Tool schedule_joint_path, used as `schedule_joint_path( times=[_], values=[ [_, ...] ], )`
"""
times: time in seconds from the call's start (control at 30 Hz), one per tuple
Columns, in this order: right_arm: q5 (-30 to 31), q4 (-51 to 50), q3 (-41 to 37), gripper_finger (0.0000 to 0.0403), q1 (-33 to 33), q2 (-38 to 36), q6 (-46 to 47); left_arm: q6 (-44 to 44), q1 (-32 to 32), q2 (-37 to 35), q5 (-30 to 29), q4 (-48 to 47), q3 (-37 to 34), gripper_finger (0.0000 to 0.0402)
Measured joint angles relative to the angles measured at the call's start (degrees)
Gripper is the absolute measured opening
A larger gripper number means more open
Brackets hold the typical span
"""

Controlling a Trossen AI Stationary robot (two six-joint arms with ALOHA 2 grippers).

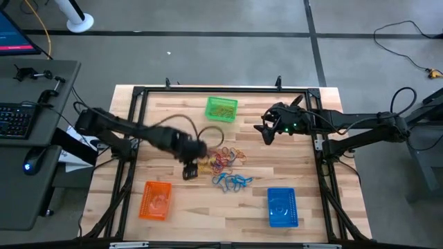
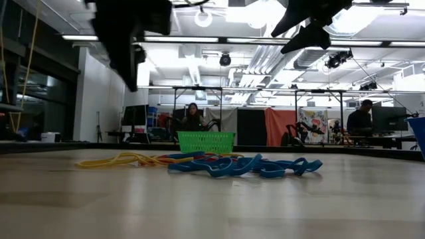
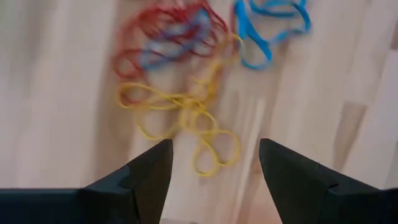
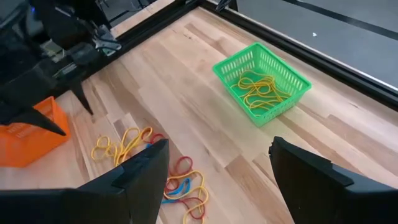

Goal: Sort rubber bands into baskets
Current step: Put the yellow rubber band into the green bin

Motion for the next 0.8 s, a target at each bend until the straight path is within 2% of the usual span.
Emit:
schedule_joint_path(
  times=[0.13,0.27,0.47,0.63,0.8],
  values=[
    [-0.5,-0.2,0.0,0.0265,0.0,0.0,-0.7,-4.2,-3.8,0.1,-0.4,2.1,-5.7,0.0232],
    [0.0,-0.2,0.0,0.0265,0.0,0.0,-0.7,-7.5,-5.8,0.1,-1.3,8.5,-11.9,0.0232],
    [1.5,-0.3,0.0,0.0265,0.0,0.0,-0.6,-9.3,-7.6,0.0,-5.8,15.0,-16.4,0.0226],
    [1.5,-0.3,0.0,0.0265,0.0,0.0,-0.5,-9.9,-8.8,0.0,-7.9,19.0,-17.4,0.0179],
    [2.4,-0.3,0.0,0.0265,0.0,0.0,-0.5,-15.0,-9.6,0.8,-8.0,19.4,-17.4,0.0137]
  ],
)
